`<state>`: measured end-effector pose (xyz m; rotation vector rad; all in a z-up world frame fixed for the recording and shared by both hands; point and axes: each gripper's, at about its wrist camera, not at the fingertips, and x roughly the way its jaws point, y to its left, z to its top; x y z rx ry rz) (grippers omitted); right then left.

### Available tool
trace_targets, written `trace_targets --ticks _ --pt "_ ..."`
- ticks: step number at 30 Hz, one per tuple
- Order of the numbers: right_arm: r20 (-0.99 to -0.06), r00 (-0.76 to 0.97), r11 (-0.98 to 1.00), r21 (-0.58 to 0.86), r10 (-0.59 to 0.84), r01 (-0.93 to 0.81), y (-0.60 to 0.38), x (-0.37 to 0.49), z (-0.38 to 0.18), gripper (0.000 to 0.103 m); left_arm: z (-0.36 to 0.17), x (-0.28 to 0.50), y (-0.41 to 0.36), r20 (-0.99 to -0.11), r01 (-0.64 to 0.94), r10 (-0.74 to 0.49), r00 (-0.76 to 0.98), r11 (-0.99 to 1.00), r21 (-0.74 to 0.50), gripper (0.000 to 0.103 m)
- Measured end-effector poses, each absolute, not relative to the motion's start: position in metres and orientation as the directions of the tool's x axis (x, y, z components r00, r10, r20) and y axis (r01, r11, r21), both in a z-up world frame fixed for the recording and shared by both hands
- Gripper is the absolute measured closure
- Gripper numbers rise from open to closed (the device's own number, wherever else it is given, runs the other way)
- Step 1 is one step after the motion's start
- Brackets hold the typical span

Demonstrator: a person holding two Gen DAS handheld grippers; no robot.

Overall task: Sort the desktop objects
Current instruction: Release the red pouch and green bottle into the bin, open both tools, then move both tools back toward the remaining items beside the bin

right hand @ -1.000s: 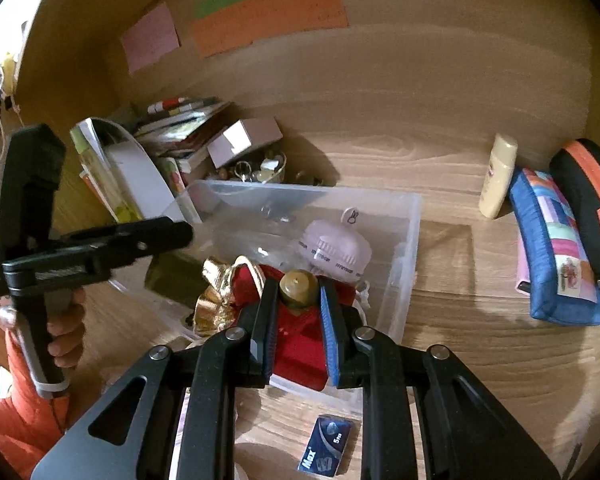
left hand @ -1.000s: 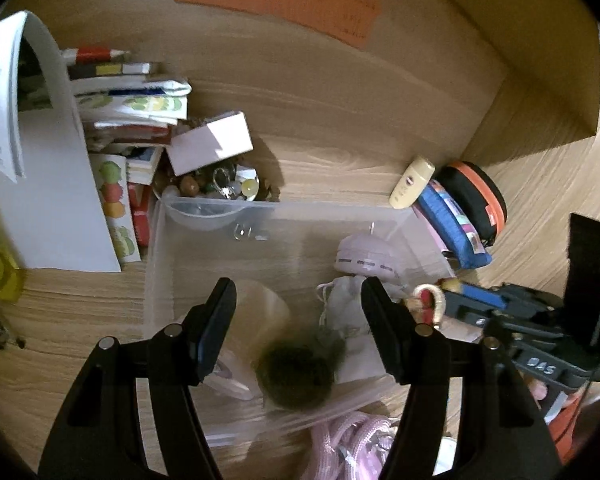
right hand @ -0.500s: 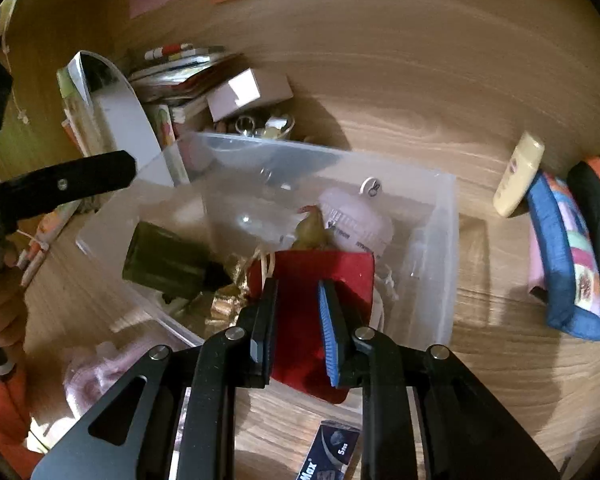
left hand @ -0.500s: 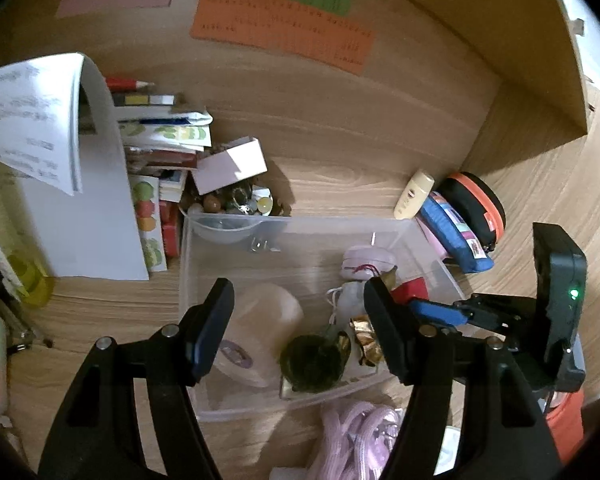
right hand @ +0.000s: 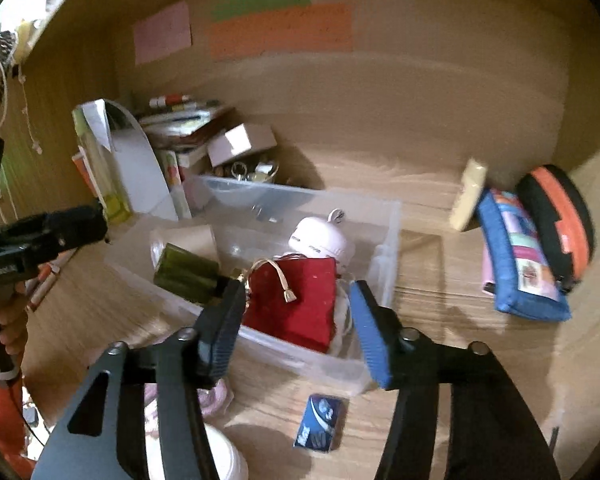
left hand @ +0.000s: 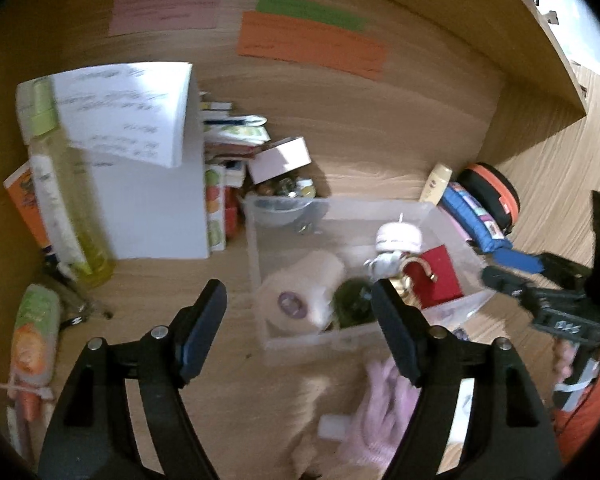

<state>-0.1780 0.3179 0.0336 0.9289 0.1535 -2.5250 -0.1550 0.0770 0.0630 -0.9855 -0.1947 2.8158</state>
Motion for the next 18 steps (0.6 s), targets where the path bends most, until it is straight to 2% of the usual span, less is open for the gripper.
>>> trace_targets --ticks 4,8,10,18 --pt "-0.609 -0.698 -0.897 0.049 -0.375 0.439 0.326 -0.155 0.04 0.032 0.057 -0.14 0.069 -0.62 -0.069 0.152 -0.77 -0.985 -0.156 0.022" --pt "-0.591 -0.709 -0.893 0.045 -0.386 0.448 0.329 -0.132 0.039 0.027 0.05 -0.125 0.066 -0.636 -0.047 0.131 -0.761 -0.988 -0.148 0.018" --pt "-0.588 -0.706 -0.89 0.053 -0.394 0.452 0.33 -0.123 0.035 0.022 0.045 -0.116 0.068 -0.645 -0.041 0.114 -0.755 -0.991 -0.127 0.017" --pt "-0.613 -0.664 -0.876 0.099 -0.428 0.472 0.332 -0.094 0.011 0.022 0.02 -0.089 0.076 -0.693 -0.04 0.061 -0.718 -0.998 -0.047 0.017"
